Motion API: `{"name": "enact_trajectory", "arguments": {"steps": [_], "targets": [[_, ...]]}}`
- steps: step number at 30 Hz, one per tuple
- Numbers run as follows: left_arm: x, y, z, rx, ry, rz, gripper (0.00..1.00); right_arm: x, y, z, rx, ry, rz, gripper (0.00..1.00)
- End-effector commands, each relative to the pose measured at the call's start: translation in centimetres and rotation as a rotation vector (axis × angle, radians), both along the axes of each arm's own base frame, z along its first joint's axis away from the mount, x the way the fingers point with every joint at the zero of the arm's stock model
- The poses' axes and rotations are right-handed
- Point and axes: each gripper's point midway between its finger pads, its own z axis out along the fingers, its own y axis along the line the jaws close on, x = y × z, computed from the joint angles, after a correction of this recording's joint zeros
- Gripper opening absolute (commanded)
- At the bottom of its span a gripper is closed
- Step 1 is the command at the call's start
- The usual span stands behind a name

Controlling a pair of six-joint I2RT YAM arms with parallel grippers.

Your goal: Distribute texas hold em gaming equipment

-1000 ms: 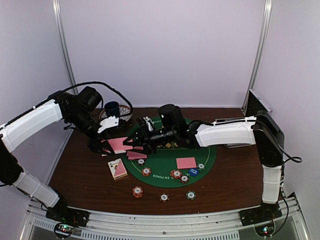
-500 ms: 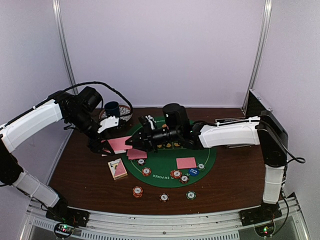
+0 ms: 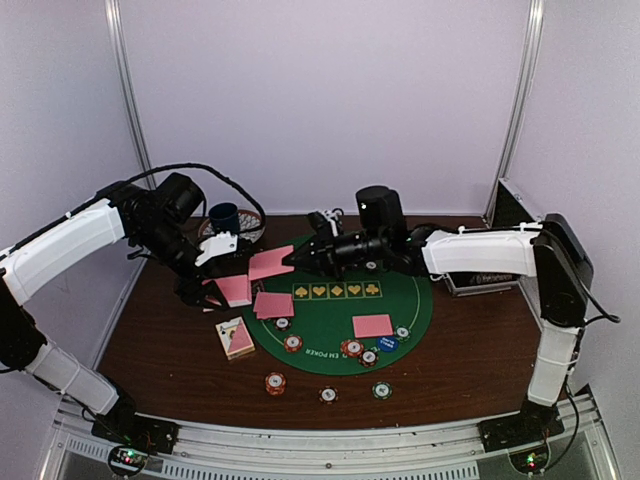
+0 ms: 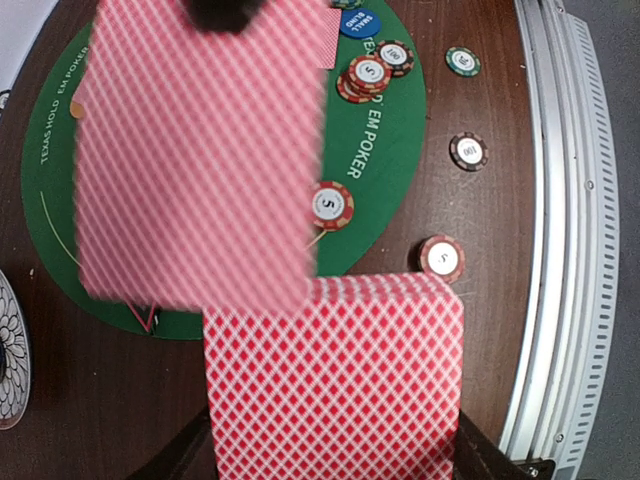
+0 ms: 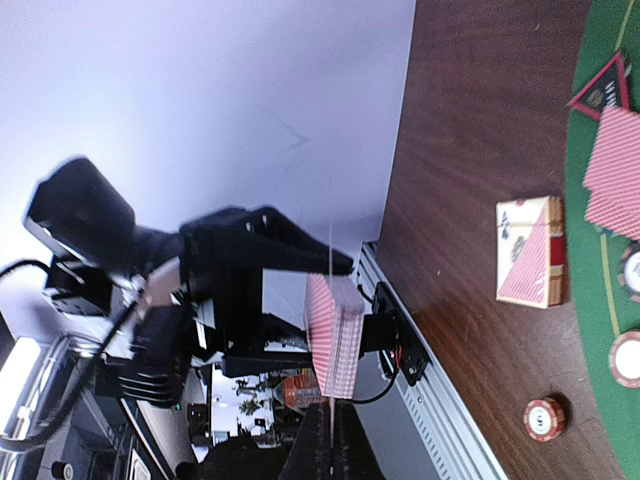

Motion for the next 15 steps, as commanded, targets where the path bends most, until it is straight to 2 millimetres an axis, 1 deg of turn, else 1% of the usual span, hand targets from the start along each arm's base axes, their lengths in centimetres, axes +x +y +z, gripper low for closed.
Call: {"name": "enact_trajectory", "arguments": {"steps": [1, 4, 7, 10, 11, 12, 15], "targets": [[-0.1, 0.0, 1.0, -0.025, -0.033, -0.003, 0.00, 4.4, -4.8, 1.9, -0.024, -0.068, -0.086, 0.00], [-0.1, 0.0, 1.0, -0.026, -0.031, -0.005, 0.00, 7.7, -7.3, 1.7, -0.074, -0.111, -0.139, 0.00], [-0.1, 0.0, 1.0, -0.026, -0.030, -0.005, 0.00, 11.0, -9.5, 0.2, -0.139, -0.105, -0.188, 0.00], [-0.1, 0.0, 1.0, -0.026, -0.031, -0.005, 0.00, 14.2, -11.3, -1.8, -0.213, -0.109, -0.230, 0.00], [-0.1, 0.0, 1.0, -0.027, -0.032, -0.005, 0.00, 15.3, -12.0, -3.2, -0.248, -0.093, -0.244, 0.00], [-0.1, 0.0, 1.0, -0.027, -0.032, -0.006, 0.00, 16.4, -12.6, -3.7, -0.261, -0.096, -0.259, 0.00], [-0.1, 0.0, 1.1, -0.029, -0.033, -0.006, 0.00, 19.1, -13.6, -5.4, -0.306, -0.096, -0.289, 0.00]]}}
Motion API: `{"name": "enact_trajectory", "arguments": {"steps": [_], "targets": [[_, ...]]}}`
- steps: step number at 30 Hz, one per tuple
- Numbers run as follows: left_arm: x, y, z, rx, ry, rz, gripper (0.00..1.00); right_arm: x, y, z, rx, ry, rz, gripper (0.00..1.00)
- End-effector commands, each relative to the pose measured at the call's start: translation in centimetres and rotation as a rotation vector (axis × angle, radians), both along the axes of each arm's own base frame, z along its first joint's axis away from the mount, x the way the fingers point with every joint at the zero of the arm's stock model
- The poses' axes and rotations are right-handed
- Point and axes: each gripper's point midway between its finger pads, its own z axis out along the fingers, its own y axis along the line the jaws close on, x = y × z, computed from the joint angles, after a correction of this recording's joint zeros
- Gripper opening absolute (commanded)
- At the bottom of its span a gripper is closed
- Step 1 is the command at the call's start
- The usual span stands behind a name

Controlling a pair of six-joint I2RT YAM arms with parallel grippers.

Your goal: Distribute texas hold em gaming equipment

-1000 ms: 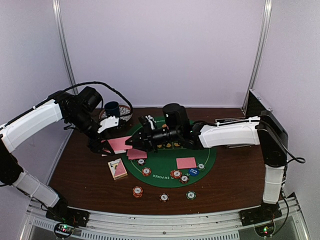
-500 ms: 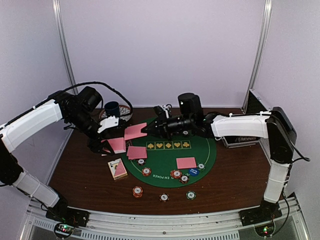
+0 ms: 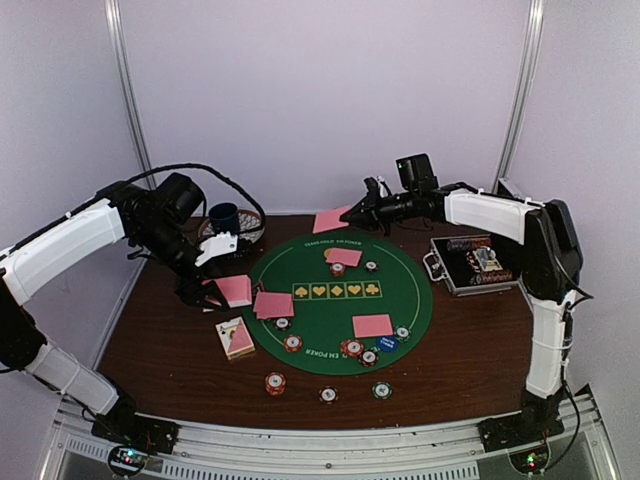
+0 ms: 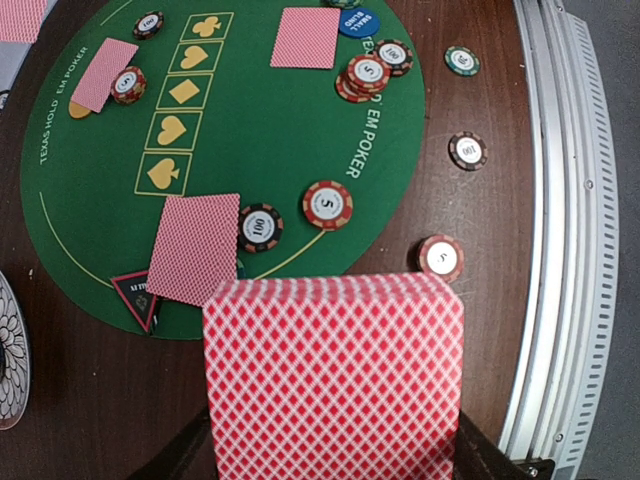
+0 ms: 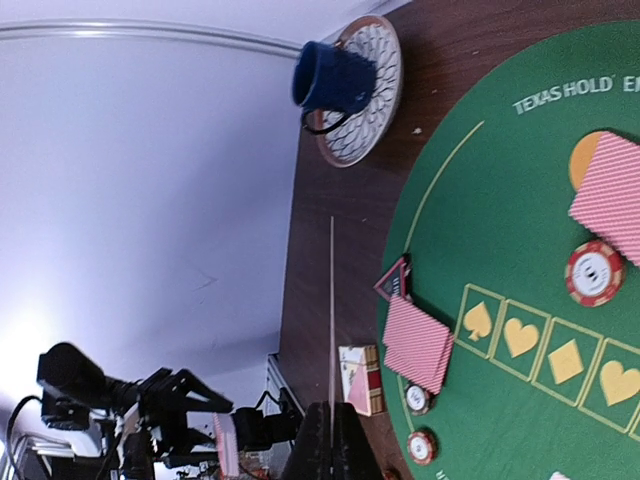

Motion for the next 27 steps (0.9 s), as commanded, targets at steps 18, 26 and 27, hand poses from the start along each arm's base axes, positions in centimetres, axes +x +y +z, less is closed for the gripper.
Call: {"name": "enact_trajectory", "arguments": {"steps": [18, 26, 27], "targets": [[-0.2, -0.6, 1.9, -0.059, -0.016, -0.020, 0.00, 10.1, -2.5, -13.0, -0.279, 0.060, -0.094, 0.00], [-0.4, -0.4, 1.9, -0.053, -0.018, -0.021, 0.00, 10.7, -3.3, -14.9, -0.339, 0.062, -0.113, 0.05], [-0.4, -0.4, 2.0, -0.054, -0.020, -0.020, 0.00, 10.7, -3.3, -14.9, -0.346, 0.061, -0.115, 0.07]]}}
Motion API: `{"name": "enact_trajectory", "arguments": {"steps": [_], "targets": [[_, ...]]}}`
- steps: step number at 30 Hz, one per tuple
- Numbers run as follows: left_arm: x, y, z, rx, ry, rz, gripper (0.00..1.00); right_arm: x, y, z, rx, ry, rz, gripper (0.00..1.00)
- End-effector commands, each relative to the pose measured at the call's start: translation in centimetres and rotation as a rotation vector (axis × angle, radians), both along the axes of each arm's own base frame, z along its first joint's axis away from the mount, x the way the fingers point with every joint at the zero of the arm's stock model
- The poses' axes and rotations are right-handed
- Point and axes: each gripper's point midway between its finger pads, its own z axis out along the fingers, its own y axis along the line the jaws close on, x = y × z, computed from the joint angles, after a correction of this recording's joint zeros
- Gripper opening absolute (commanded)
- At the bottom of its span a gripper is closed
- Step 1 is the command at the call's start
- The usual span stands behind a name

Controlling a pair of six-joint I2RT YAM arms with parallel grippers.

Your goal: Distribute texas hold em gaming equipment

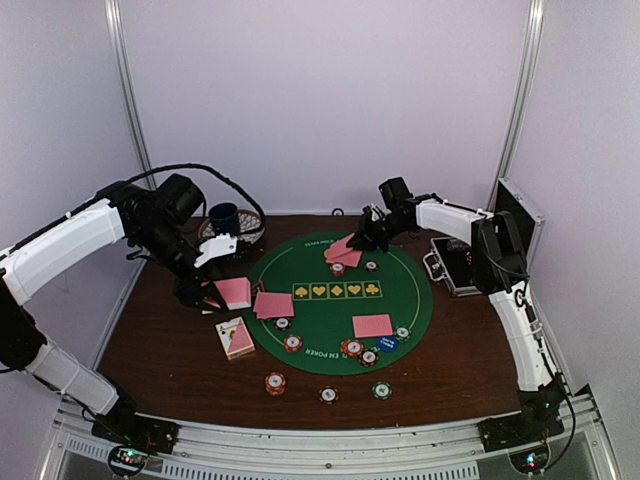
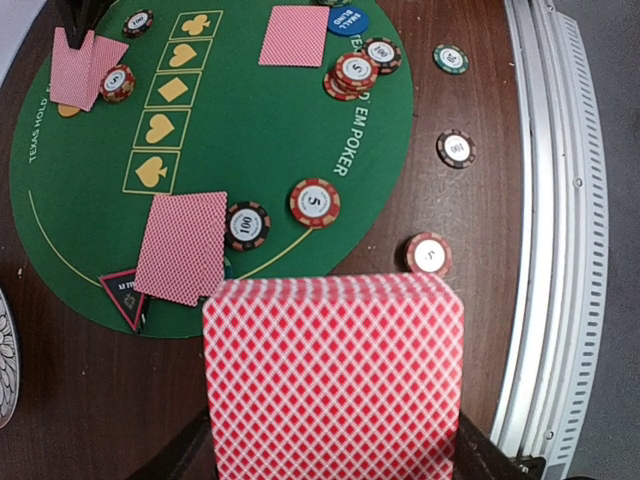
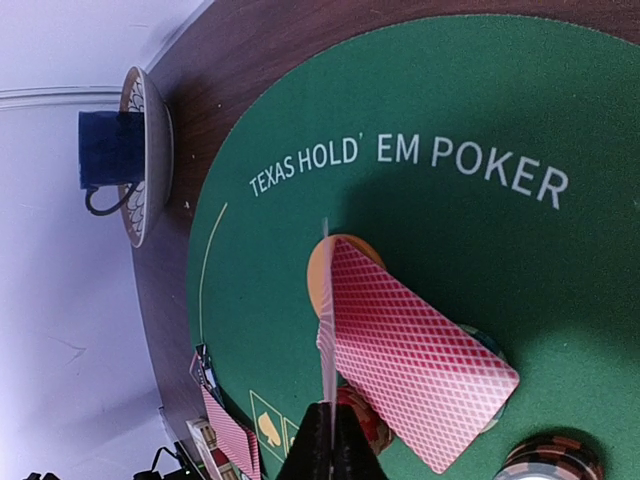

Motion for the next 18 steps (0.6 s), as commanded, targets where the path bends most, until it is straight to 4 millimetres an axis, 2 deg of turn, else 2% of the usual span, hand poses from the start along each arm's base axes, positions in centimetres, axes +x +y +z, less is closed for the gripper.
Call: {"name": "enact_trajectory", "arguments": {"steps": [1, 4, 10, 15, 17, 18], "targets": [[0.1, -0.4, 2.1, -0.052, -0.046, -0.014, 0.00, 1.1, -0.7, 0.4, -0.044, -0.047, -0.015, 0.11], [0.1, -0.4, 2.1, -0.050, -0.048, -0.012, 0.00, 1.2, -1.1, 1.2, -0.066, -0.074, -0.019, 0.30], [0.0, -0.3, 1.9, -0.045, -0.046, -0.012, 0.00, 1.1, -1.7, 4.6, -0.100, -0.141, -0.011, 0.56], [0.0, -0.3, 2.1, -0.049, -0.052, -0.011, 0.00, 0.1, -2.1, 7.3, -0.124, -0.190, 0.013, 0.80], [0.0, -0.2, 2.1, -0.048, -0.051, -0.010, 0.00, -0.5, -2.1, 9.0, -0.126, -0.217, 0.020, 0.95], [0.0, -0.2, 2.1, -0.048, -0.051, -0.011, 0.00, -0.8, -2.1, 9.4, -0.129, -0.225, 0.022, 0.99]]}}
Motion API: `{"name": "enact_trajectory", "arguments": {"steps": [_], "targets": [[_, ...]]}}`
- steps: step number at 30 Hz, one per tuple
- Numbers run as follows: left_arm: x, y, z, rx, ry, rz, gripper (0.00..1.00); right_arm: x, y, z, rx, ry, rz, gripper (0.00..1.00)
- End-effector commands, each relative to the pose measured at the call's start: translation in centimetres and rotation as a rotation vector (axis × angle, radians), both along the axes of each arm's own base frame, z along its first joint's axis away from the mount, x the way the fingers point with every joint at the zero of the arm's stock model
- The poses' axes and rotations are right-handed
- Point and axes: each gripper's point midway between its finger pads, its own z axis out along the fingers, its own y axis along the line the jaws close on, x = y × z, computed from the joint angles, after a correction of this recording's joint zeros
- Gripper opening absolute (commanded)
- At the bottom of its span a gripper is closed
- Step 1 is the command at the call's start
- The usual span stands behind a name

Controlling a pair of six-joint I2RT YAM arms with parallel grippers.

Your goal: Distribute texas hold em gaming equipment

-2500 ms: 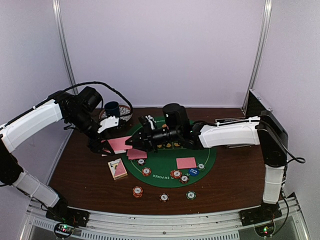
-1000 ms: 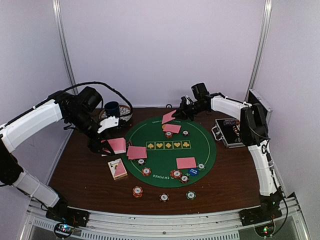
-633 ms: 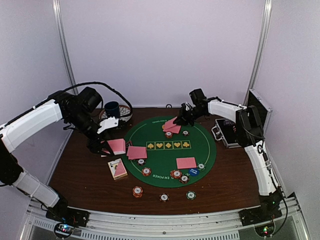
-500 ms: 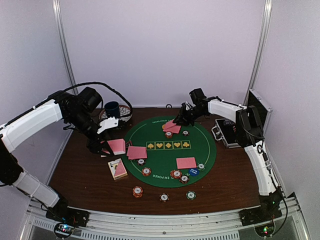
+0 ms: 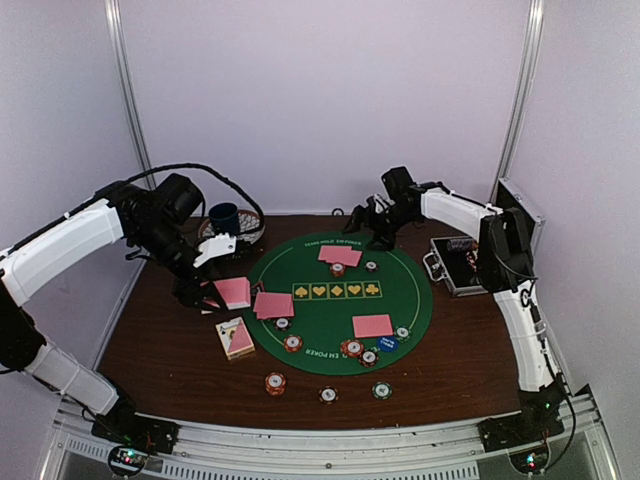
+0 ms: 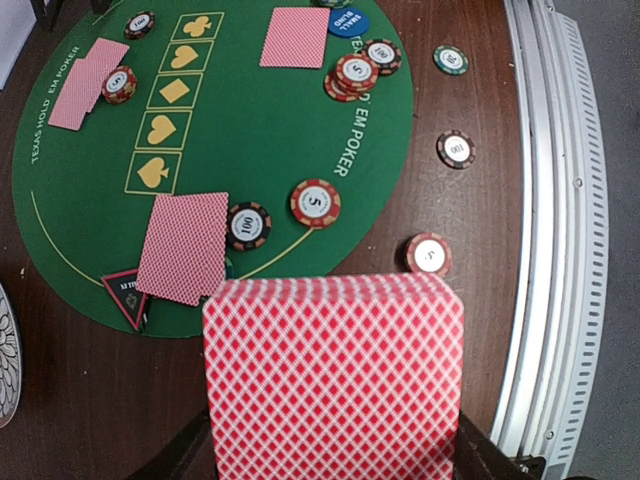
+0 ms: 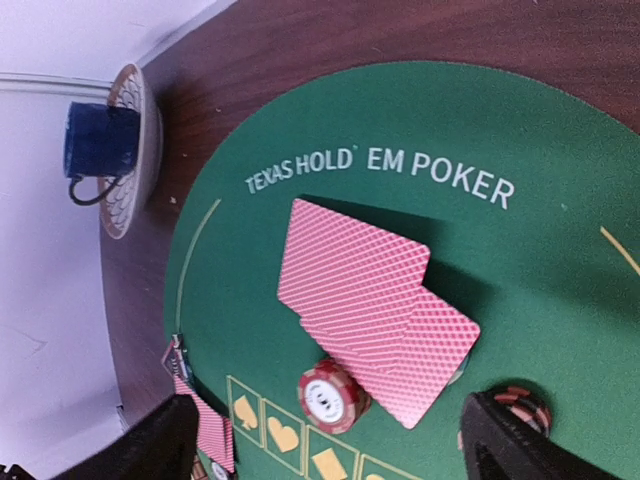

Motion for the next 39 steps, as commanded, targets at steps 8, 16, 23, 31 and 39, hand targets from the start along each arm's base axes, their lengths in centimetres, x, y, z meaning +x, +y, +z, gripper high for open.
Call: {"name": "enact_trajectory", "arguments": {"steps": [8, 16, 23, 31, 39], "targets": [[0.3, -0.3, 2.2, -0.049, -0.059, -0.009, 0.00, -5.8, 1.3, 11.1, -0.007, -0.172, 0.067, 0.99], [0.4, -0.4, 2.6, -0.058, -0.066, -0.007, 0.00, -15.5, 4.8, 10.7, 0.073, -0.166, 0.050, 1.00], [0.3, -0.7, 2.8, -0.070, -0.053, -0.002, 0.00, -22.9, 8.8, 10.9, 0.119, -0.115, 0.158, 1.00], [0.3, -0.7, 3.0, -0.076, -0.053, -0.001, 0.00, -25.6, 12.4, 10.2, 0.346, -0.057, 0.113, 0.99], [0.3, -0.7, 3.0, -0.077, -0.059, 0.000, 0.00, -27.0, 17.2, 11.1, 0.420, -0.048, 0.161, 0.95]]}}
